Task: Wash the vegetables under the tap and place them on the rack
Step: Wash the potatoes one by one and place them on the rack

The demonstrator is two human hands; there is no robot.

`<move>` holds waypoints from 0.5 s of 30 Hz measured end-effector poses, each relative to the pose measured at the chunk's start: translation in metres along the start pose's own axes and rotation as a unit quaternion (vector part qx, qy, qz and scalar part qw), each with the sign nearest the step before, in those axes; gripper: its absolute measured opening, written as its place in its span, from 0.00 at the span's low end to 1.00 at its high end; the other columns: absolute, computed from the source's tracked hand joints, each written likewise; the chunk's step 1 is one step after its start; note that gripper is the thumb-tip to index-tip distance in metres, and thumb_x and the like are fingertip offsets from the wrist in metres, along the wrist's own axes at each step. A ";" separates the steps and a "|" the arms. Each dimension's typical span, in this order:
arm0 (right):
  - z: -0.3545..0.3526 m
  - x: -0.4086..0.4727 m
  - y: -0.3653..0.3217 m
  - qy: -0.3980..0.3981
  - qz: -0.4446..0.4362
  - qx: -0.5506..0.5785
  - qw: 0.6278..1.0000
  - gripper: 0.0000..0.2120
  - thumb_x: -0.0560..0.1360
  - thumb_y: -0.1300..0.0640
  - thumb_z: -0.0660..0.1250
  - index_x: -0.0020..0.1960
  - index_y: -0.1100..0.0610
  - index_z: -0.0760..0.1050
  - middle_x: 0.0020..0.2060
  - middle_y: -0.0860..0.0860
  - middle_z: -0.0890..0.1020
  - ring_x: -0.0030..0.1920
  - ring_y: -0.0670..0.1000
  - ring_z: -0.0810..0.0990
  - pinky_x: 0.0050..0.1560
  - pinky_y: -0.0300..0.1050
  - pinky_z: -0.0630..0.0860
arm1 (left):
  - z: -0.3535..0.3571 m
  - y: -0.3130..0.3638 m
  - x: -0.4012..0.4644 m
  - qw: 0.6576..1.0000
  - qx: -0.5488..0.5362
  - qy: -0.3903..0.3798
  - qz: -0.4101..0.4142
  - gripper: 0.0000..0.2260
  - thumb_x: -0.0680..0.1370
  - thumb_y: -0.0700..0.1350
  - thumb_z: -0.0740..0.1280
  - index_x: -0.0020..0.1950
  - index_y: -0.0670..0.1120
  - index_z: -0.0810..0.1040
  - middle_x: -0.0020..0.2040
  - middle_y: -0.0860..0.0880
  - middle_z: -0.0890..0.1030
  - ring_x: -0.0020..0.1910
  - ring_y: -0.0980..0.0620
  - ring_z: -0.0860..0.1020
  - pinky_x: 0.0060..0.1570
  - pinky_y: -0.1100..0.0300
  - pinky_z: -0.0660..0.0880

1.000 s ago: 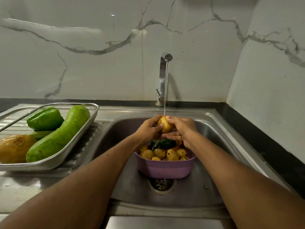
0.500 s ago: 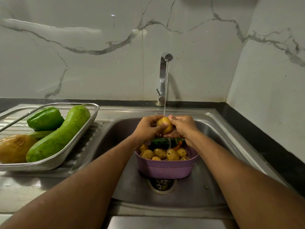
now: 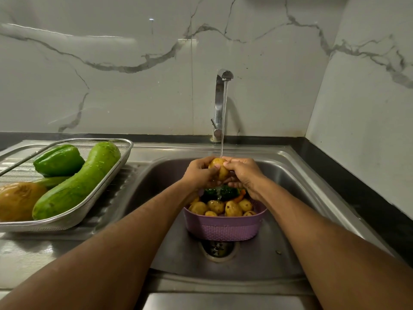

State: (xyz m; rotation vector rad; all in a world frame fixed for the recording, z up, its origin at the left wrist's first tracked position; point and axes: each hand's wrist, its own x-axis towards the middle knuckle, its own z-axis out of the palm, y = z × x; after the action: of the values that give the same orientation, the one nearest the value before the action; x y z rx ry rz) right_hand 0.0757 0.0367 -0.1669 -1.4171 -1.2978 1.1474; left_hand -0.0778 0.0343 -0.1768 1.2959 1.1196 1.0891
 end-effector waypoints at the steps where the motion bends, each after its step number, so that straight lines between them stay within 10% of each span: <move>1: -0.001 -0.001 0.000 0.006 0.001 -0.003 1.000 0.12 0.82 0.55 0.67 0.64 0.48 0.82 0.47 0.54 0.87 0.40 0.50 0.86 0.40 0.43 0.82 | 0.001 0.000 0.000 1.000 -0.014 0.000 -0.008 0.15 0.84 0.38 0.64 0.70 0.46 0.77 0.57 0.43 0.82 0.52 0.48 0.85 0.46 0.56 0.85; 9: 0.012 0.009 0.010 0.197 -0.088 -0.048 0.975 0.17 0.72 0.38 0.76 0.50 0.50 0.87 0.38 0.47 0.88 0.39 0.49 0.88 0.41 0.48 0.86 | 0.012 0.007 -0.003 0.999 -0.041 -0.017 -0.009 0.13 0.85 0.41 0.63 0.68 0.45 0.78 0.59 0.40 0.83 0.55 0.43 0.85 0.53 0.48 0.84; 15: 0.001 0.005 0.002 0.091 -0.076 -0.052 0.992 0.12 0.79 0.49 0.72 0.59 0.55 0.84 0.40 0.53 0.87 0.34 0.49 0.85 0.34 0.38 0.81 | 0.006 0.008 -0.003 0.999 -0.047 -0.001 -0.015 0.12 0.84 0.39 0.64 0.67 0.43 0.79 0.57 0.38 0.84 0.51 0.42 0.86 0.48 0.51 0.85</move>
State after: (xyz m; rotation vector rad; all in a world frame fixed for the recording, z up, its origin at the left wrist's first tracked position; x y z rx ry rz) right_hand 0.0751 0.0419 -0.1698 -1.4352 -1.3254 0.8405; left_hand -0.0720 0.0300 -0.1693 1.2021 1.0698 1.1042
